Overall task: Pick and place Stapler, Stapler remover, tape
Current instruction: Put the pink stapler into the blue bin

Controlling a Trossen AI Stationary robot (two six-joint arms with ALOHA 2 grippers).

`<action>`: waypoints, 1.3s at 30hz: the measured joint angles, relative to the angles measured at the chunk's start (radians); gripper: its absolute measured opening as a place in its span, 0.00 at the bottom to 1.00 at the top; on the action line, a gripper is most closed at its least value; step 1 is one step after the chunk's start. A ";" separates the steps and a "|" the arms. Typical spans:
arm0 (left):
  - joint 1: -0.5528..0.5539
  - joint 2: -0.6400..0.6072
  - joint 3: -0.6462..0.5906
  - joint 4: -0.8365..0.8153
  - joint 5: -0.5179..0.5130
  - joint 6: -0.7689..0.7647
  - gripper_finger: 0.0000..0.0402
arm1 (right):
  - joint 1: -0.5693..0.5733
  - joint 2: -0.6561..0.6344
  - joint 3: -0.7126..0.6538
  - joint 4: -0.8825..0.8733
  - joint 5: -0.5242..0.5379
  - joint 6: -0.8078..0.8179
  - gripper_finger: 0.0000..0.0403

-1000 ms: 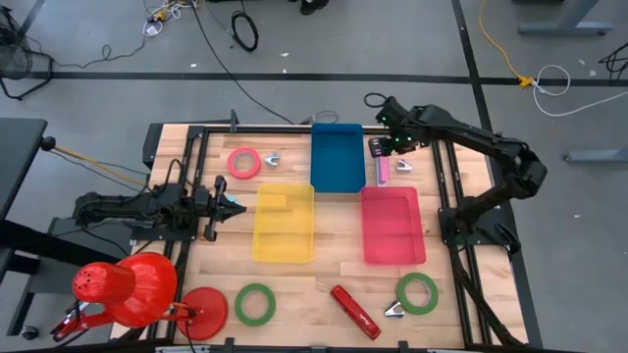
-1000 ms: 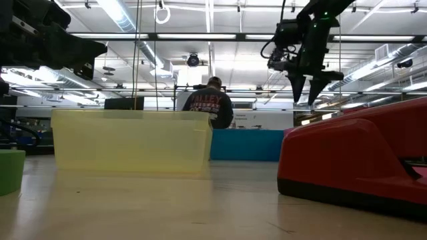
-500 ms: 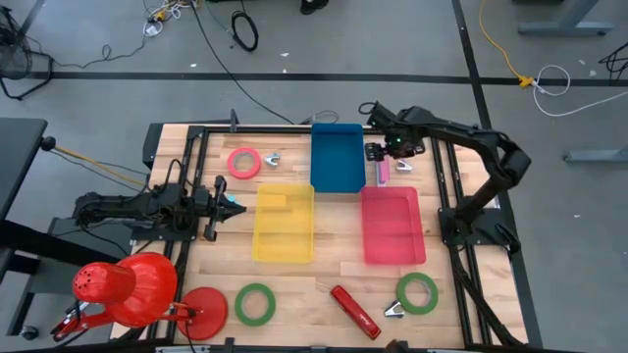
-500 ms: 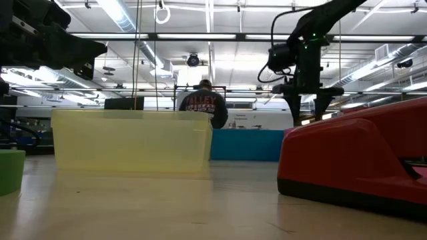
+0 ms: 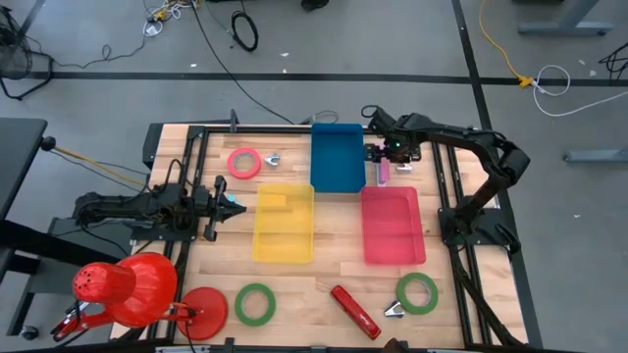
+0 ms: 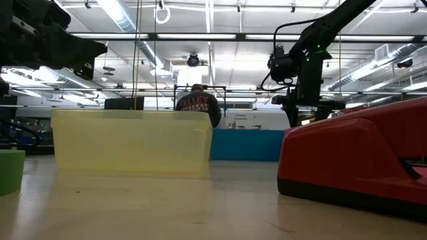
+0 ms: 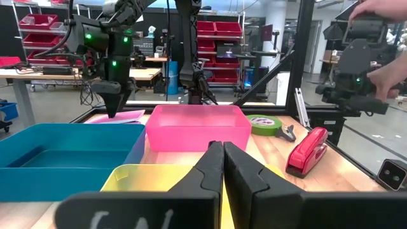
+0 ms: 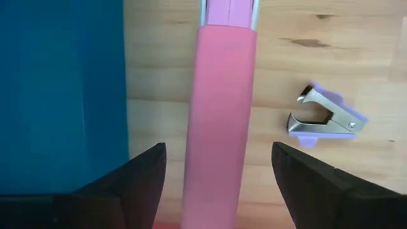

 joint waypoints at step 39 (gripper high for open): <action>0.000 0.000 0.000 0.000 0.000 0.000 0.04 | 0.001 -0.001 -0.116 0.163 0.020 0.045 0.43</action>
